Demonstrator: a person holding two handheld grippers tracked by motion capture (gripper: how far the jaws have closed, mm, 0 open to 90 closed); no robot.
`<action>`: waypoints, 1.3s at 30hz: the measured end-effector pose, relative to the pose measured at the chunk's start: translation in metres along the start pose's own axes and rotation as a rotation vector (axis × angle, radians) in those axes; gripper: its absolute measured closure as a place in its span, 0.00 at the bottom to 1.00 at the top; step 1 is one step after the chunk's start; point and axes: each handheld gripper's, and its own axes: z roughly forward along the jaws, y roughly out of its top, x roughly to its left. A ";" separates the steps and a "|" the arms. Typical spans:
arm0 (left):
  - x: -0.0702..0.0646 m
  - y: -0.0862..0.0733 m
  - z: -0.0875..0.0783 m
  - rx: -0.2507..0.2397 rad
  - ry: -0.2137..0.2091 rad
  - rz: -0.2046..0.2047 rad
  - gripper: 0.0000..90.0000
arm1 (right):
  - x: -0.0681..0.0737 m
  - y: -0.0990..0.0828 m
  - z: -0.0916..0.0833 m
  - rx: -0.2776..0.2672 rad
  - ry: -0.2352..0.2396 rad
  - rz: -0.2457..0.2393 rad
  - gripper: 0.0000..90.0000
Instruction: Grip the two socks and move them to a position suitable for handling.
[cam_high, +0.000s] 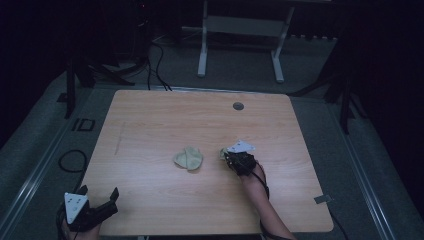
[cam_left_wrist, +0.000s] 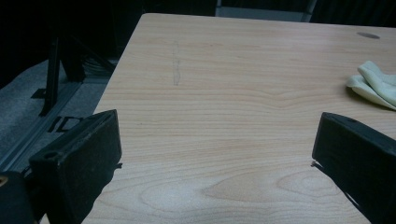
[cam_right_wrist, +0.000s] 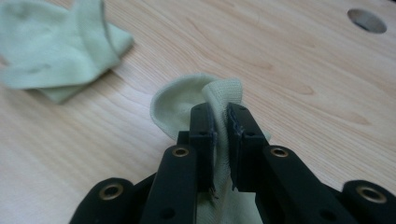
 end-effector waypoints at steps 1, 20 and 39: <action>0.000 0.000 0.000 0.000 0.001 0.001 0.02 | 0.001 0.001 -0.005 -0.003 0.005 -0.001 0.90; 0.000 -0.001 0.000 0.001 0.010 0.002 0.02 | 0.039 -0.029 -0.079 -0.050 0.084 -0.034 0.90; -0.001 -0.001 -0.003 -0.001 0.011 0.012 0.02 | 0.068 -0.081 -0.097 -0.012 0.072 -0.058 0.89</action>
